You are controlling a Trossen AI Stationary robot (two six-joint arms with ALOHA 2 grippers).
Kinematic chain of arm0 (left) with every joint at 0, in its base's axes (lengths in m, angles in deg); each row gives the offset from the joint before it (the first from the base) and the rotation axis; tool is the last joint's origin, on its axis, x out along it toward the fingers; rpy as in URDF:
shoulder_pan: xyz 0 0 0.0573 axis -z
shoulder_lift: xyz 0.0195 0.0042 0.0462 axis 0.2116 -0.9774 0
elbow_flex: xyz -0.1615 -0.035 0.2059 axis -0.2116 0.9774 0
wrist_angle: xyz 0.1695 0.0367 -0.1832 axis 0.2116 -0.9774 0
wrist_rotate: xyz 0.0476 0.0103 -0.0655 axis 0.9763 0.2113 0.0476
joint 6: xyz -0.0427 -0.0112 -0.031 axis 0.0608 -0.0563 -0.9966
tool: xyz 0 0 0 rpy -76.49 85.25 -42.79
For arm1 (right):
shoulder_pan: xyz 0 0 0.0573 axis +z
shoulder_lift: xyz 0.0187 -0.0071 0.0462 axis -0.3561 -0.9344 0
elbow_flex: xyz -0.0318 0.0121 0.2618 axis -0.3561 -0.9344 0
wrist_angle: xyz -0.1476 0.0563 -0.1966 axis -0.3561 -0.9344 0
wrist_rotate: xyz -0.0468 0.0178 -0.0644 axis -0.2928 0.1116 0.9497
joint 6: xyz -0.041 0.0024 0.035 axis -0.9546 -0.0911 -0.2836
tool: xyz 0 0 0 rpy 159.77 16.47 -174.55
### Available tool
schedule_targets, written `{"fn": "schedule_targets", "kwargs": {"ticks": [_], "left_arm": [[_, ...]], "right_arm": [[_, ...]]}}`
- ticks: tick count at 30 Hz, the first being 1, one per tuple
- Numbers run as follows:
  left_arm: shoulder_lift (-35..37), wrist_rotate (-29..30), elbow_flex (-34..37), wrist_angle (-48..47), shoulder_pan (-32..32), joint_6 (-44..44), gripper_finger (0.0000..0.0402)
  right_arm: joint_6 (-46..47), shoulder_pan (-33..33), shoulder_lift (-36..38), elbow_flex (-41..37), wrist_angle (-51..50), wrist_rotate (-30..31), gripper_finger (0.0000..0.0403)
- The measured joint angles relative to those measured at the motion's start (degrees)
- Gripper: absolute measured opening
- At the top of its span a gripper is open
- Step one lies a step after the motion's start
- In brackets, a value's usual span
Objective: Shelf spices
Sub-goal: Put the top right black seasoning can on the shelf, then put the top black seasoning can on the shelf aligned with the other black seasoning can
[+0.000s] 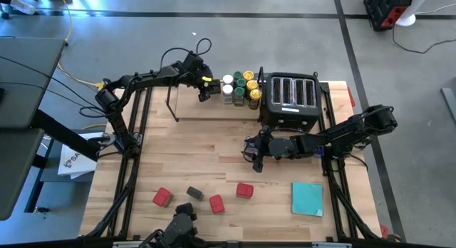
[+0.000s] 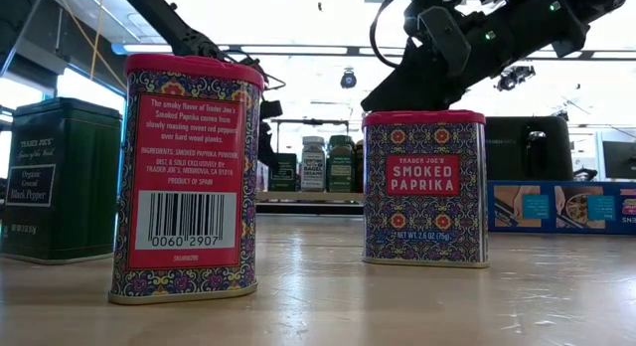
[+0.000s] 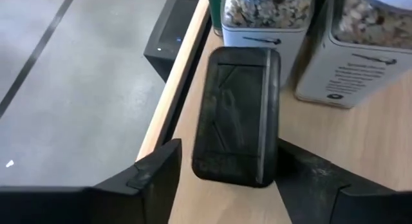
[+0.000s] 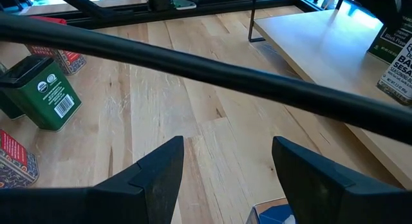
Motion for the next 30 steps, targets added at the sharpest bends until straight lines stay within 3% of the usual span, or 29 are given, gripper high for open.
{"fn": "schedule_targets", "kwargs": {"ticks": [7, 16, 18, 21, 24, 30], "left_arm": [[4.8, 0.9, 0.0, -4.1, 0.0, 1.8, 0.0239], [20.2, 2.9, 0.0, -27.1, 3.3, -1.8, 0.0239], [23.7, 4.8, 0.0, -32.0, 7.8, -4.9, 0.0239], [28.9, 12.8, 1.4, -34.6, 18.2, -9.4, 0.0239], [33.7, 18.6, 4.3, -33.1, 29.6, -15.5, 0.0239], [40.4, 23.9, 11.0, -26.3, 48.8, -33.2, 0.0239]], "right_arm": [[0.0, 0.0, 0.0, 0.0, 0.0, 0.0, 0.0231], [0.0, 0.0, 0.0, 0.0, 0.0, 0.0, 0.0231], [0.0, 0.0, 0.0, 0.0, 0.0, 0.0, 0.0231], [0.0, 0.0, 0.0, 0.0, 0.0, 0.3, 0.0231], [0.0, 0.0, 0.0, 0.0, 0.0, 0.3, 0.0231], [0.6, 0.8, 0.0, 0.0, 0.0, 0.3, 0.0231]]}}
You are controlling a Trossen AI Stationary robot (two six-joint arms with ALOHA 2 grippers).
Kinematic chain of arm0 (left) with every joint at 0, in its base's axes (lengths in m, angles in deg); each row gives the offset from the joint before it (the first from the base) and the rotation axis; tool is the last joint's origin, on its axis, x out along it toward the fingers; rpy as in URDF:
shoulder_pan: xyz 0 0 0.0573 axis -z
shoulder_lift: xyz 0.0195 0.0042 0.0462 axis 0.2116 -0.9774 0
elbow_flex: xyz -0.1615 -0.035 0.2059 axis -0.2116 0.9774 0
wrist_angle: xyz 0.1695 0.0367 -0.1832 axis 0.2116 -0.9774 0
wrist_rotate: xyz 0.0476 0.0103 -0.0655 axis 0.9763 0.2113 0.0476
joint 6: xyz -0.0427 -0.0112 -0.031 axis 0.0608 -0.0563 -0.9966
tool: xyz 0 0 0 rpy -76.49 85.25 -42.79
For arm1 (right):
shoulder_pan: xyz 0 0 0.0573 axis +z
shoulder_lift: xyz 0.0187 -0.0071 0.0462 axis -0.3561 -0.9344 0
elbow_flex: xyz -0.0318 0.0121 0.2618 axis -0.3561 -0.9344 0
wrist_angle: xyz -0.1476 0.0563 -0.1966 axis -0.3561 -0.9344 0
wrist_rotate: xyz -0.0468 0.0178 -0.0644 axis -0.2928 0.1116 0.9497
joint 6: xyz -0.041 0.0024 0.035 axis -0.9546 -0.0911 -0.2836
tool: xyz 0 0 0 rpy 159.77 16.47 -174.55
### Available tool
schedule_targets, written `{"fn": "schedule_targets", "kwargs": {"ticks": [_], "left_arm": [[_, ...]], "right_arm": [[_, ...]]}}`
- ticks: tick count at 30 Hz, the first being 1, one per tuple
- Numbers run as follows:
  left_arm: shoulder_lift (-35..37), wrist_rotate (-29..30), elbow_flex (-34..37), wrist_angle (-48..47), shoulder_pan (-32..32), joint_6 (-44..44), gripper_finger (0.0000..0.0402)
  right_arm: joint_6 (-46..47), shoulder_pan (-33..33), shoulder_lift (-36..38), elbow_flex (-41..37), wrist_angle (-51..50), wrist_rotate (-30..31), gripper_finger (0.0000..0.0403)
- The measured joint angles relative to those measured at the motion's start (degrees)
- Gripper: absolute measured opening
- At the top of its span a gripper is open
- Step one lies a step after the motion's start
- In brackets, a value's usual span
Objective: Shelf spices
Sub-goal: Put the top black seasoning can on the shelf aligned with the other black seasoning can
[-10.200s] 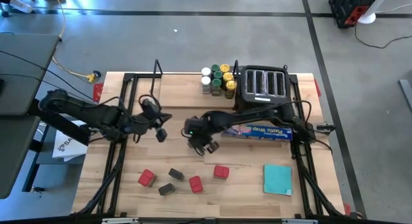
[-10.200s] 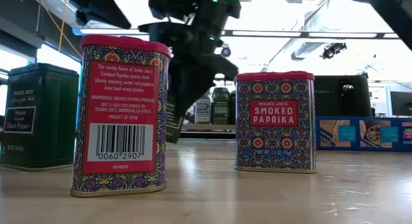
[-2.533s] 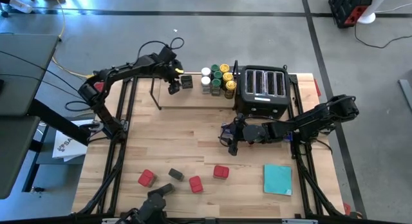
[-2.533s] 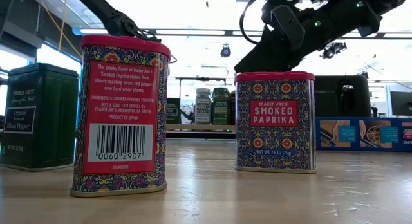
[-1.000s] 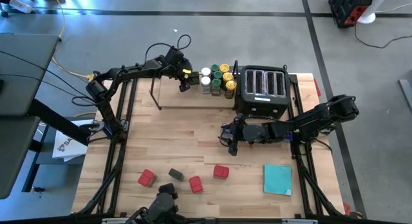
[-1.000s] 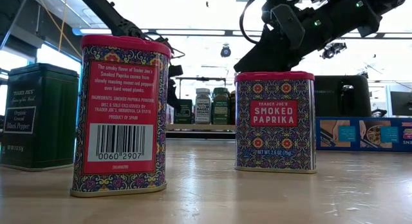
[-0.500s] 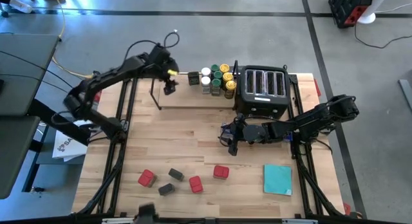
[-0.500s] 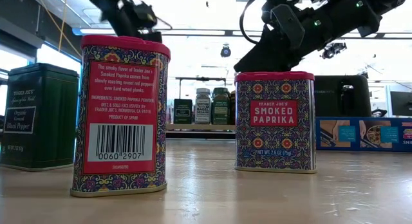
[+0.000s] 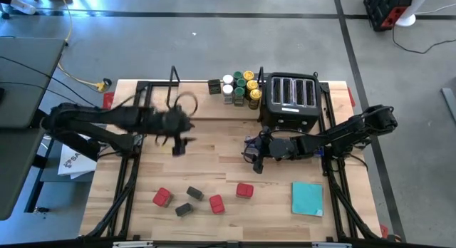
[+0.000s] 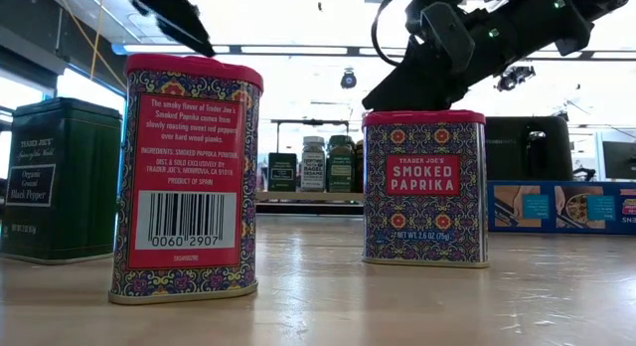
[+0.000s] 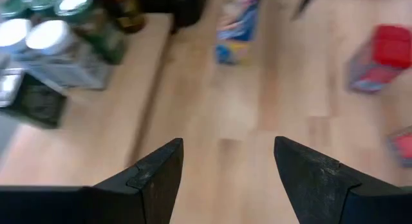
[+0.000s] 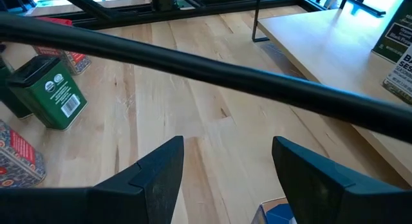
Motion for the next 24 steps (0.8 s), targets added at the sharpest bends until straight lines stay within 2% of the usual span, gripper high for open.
{"fn": "schedule_targets", "kwargs": {"ticks": [6, 9, 14, 21, 24], "left_arm": [[-1.3, 16.6, 2.8, 1.2, 18.0, -10.9, 0.0239], [-4.2, 18.0, 2.8, 1.4, 23.2, -13.2, 0.0239], [-10.7, 7.4, 2.8, 4.9, 26.4, -13.0, 0.0239], [-20.0, -9.3, 2.8, 10.7, 25.3, -8.8, 0.024], [-21.6, -12.9, 2.8, 11.6, 25.5, -8.0, 0.0241]], "right_arm": [[-0.1, 0.0, 0.0, 0.0, 0.0, 0.0, 0.0231], [-0.1, -0.1, 0.0, 0.0, 0.6, 0.0, 0.0231], [-0.7, -0.1, 0.0, 0.0, 1.7, 0.1, 0.0231], [-0.6, -0.4, 0.0, 0.0, 2.1, 0.2, 0.0231], [-0.6, -0.4, 0.0, 0.0, 2.1, 0.1, 0.0231]]}}
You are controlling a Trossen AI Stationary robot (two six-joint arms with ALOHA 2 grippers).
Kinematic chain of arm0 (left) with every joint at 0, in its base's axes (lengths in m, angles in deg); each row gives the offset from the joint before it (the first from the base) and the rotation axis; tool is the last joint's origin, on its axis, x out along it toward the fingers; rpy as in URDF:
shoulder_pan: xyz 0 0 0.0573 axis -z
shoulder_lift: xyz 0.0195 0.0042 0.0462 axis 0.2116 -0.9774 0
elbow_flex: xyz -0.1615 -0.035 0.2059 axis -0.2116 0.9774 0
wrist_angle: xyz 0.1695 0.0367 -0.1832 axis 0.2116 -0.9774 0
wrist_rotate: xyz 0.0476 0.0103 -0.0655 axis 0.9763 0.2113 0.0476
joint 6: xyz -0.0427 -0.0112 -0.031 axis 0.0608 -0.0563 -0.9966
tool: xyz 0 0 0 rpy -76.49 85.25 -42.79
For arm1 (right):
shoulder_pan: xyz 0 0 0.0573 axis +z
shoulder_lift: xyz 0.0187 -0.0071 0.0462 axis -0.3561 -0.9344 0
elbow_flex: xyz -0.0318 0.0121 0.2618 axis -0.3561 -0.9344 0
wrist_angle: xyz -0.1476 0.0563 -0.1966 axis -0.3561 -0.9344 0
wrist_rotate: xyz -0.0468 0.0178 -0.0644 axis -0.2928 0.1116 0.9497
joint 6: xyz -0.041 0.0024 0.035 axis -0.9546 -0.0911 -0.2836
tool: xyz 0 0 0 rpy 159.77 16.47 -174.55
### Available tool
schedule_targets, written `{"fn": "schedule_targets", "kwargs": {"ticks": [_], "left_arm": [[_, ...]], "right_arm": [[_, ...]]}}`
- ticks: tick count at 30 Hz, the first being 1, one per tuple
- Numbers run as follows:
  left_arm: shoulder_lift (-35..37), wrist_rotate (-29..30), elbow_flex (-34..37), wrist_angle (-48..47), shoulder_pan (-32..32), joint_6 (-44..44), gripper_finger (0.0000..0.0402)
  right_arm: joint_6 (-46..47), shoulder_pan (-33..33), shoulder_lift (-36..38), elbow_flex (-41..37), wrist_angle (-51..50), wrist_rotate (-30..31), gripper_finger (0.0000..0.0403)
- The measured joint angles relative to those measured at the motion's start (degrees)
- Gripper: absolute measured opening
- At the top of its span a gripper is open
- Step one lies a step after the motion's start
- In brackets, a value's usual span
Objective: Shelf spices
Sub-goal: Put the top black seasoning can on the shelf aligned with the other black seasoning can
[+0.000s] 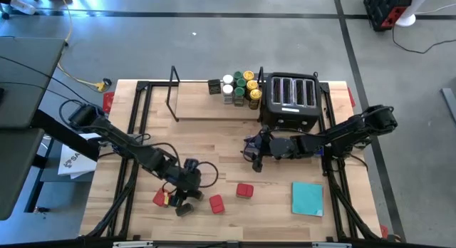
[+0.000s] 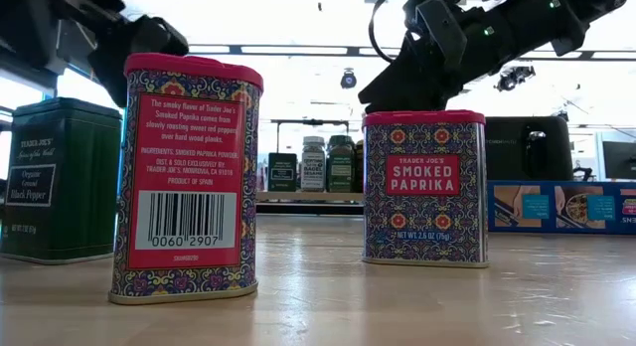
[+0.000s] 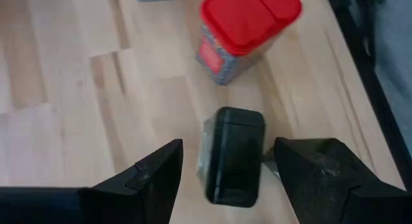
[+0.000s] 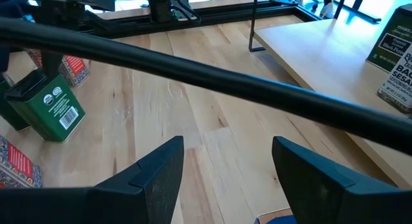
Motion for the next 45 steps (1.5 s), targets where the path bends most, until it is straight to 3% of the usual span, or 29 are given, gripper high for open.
{"fn": "schedule_targets", "kwargs": {"ticks": [4, 10, 18, 26, 39, 45], "left_arm": [[-0.2, 0.0, -1.2, -0.1, 1.2, -0.2, 0.0241], [-2.0, 4.5, -1.6, -1.0, 3.7, 0.4, 0.0241], [-5.2, 4.9, -1.6, -0.8, 1.5, -0.5, 0.0238], [-5.1, 1.9, -1.6, -4.1, -1.4, 0.4, 0.0197], [-5.8, 1.8, -1.6, -4.4, -1.9, 0.4, 0.0124], [-5.6, 2.1, -1.8, -5.0, -3.3, 0.4, 0.0124]], "right_arm": [[0.1, 0.0, 0.0, 0.0, 0.0, 0.0, 0.0231], [0.1, 0.0, 0.0, 0.0, 0.0, 0.0, 0.0231], [-0.1, 0.0, 0.0, 0.0, 0.0, 0.0, 0.0231], [-0.2, 0.0, 0.0, 0.0, -0.2, 0.0, 0.0231], [0.0, 0.0, 0.0, 0.0, -0.2, 0.0, 0.0231], [0.0, 0.0, 0.0, 0.0, -0.2, 0.0, 0.0231]]}}
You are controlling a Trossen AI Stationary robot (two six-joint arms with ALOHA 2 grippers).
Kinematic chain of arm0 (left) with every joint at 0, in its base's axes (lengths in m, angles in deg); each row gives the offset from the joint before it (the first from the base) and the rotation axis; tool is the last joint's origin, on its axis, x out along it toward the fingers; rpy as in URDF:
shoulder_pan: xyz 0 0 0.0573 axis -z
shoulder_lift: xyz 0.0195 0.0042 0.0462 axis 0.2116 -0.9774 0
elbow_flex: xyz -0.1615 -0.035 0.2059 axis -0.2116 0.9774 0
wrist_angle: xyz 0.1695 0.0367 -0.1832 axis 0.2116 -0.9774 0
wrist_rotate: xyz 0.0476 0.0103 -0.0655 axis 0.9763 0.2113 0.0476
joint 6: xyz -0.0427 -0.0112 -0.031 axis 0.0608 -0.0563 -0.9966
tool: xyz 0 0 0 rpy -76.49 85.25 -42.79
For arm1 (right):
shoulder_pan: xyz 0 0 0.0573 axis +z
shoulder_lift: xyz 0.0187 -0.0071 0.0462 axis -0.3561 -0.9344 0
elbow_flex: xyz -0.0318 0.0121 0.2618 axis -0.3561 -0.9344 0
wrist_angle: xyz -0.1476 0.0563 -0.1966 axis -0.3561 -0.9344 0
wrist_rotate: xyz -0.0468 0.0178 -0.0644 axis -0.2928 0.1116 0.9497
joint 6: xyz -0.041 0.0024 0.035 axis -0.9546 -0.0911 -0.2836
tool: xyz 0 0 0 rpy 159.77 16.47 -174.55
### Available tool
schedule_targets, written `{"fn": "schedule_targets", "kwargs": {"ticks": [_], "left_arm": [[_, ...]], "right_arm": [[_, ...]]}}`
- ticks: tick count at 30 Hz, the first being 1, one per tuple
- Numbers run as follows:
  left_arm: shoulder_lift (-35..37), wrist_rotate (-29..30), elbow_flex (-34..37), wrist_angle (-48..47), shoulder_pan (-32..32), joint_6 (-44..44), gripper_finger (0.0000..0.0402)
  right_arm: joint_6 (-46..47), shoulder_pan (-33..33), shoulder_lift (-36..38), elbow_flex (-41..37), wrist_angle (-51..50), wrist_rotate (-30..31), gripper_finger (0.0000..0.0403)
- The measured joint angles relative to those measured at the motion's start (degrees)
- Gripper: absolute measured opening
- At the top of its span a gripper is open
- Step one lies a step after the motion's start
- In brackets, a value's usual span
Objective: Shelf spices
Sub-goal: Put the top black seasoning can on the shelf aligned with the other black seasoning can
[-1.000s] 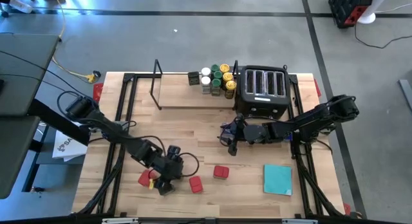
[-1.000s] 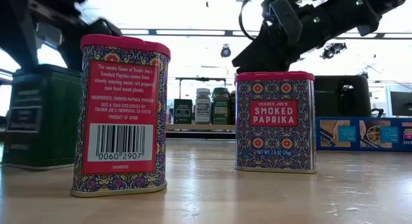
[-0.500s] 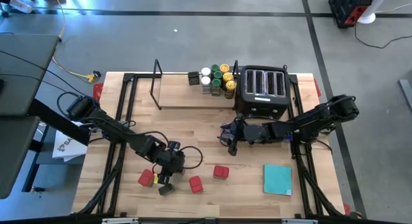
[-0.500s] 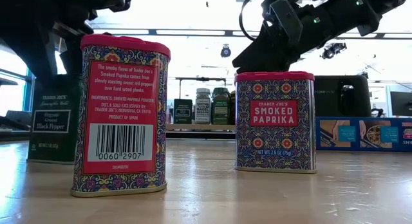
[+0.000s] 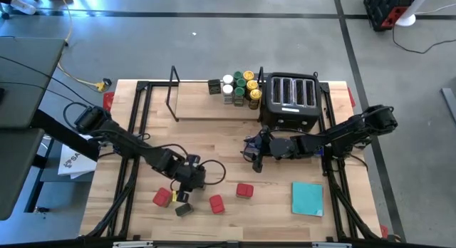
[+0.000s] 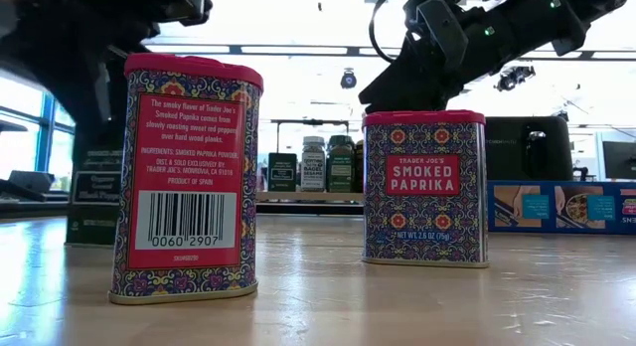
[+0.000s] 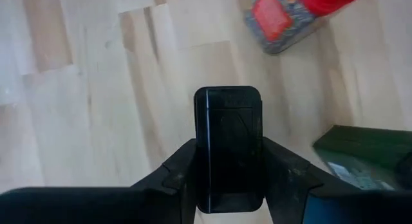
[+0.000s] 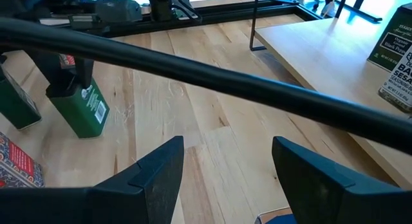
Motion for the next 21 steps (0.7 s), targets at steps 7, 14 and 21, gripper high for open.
{"fn": "schedule_targets", "kwargs": {"ticks": [7, 14, 21], "left_arm": [[0.0, -1.9, -4.7, -6.3, -5.3, 0.6, 0.0124], [0.0, 2.0, -12.5, -18.7, -15.4, 8.5, 0.0124], [0.1, 5.6, -19.6, -20.8, -31.5, 22.2, 0.0124]], "right_arm": [[0.0, 0.0, 0.0, 0.0, -0.2, 0.0, 0.0231], [-0.4, 0.0, 0.0, 0.0, -0.2, 0.0, 0.0231], [-0.4, 0.0, 0.0, 0.0, -0.3, 0.0, 0.0231]]}}
